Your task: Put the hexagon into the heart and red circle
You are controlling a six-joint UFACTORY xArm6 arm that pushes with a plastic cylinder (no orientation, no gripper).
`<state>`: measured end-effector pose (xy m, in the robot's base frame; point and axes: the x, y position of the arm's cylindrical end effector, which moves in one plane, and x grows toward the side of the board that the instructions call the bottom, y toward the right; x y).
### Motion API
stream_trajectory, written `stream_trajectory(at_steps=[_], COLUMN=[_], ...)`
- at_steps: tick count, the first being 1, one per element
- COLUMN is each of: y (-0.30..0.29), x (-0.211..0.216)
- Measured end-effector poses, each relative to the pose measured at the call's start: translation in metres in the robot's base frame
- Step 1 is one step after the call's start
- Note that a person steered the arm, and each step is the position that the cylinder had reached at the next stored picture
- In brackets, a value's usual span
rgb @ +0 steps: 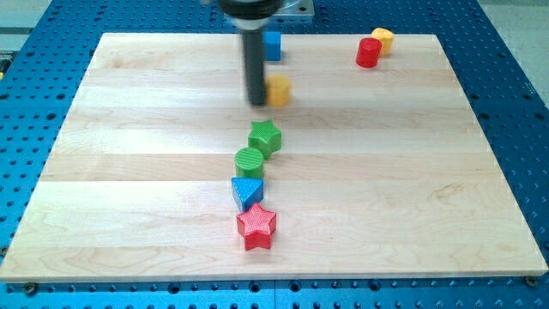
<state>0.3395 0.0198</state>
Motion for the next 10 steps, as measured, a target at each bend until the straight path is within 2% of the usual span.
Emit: stream_trajectory(at_steps=[1,2,3,4,5,6,7,8,9,10], y=[0.087,0.034,0.091,0.119,0.157,0.149,0.189,0.193,0.200,0.186], x=[-0.016,-0.004,-0.009,-0.014,-0.045,-0.031,-0.033,-0.034,-0.059,-0.046])
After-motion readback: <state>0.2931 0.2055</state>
